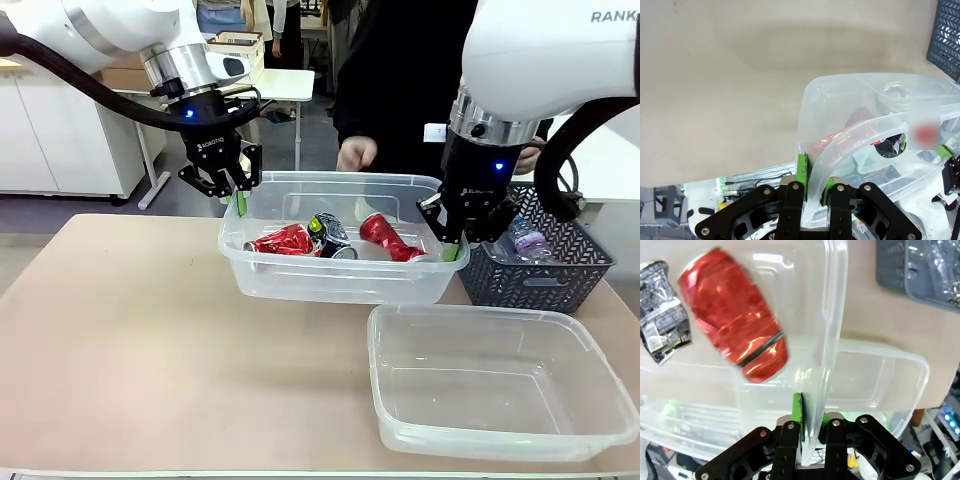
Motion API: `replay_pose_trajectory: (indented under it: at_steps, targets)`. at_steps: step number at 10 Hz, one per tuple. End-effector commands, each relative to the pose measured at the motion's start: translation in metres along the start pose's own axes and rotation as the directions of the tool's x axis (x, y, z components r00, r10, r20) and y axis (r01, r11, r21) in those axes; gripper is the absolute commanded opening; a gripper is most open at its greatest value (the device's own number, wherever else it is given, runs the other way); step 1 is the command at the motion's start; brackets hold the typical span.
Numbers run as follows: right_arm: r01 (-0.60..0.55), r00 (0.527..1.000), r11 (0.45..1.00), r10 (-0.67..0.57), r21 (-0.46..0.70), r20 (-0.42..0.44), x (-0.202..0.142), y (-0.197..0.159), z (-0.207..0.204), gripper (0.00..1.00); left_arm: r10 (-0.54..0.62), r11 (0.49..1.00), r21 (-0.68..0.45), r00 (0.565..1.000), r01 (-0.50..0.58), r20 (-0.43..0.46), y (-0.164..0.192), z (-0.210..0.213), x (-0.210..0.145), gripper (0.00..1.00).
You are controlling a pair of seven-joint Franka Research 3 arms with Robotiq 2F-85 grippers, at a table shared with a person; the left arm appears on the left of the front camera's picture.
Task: Sort the waste into each basket.
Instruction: Offer the picked Organizing box to the human.
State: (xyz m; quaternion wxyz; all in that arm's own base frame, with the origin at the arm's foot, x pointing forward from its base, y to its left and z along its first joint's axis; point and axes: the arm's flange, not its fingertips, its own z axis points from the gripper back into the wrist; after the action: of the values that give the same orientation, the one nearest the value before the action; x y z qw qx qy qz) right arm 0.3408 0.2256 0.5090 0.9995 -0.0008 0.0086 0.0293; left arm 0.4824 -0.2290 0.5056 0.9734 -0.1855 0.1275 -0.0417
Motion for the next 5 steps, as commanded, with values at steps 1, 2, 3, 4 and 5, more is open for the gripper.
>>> replay_pose_trajectory:
  at_steps: [1, 2, 3, 4, 5]
  targets:
    - [-0.019, 1.0, 1.0, 0.019, 0.001, -0.007, -0.0026, 0.0061, 0.0025, 0.05, -0.011, 1.0, -0.005, 1.0, 0.011, 0.017, -0.0023, 0.0013, -0.0039, 0.07]
    - [-0.019, 1.0, 1.0, 0.019, 0.001, -0.007, -0.0026, 0.0061, 0.0025, 0.05, -0.011, 1.0, -0.005, 1.0, 0.011, 0.017, -0.0023, 0.0013, -0.0039, 0.07]
    - [-0.019, 1.0, 1.0, 0.019, 0.001, -0.007, -0.0026, 0.0061, 0.0025, 0.05, -0.011, 1.0, -0.005, 1.0, 0.011, 0.017, -0.0023, 0.0013, -0.0039, 0.07]
    - [-0.019, 1.0, 1.0, 0.019, 0.001, -0.007, -0.0026, 0.0061, 0.0025, 0.05, -0.011, 1.0, -0.005, 1.0, 0.011, 0.017, -0.0023, 0.0013, -0.0039, 0.07]
    - [-0.019, 1.0, 1.0, 0.019, 0.001, -0.007, -0.0026, 0.0061, 0.0025, 0.05, -0.011, 1.0, -0.005, 1.0, 0.011, 0.017, -0.0023, 0.0013, -0.0039, 0.07]
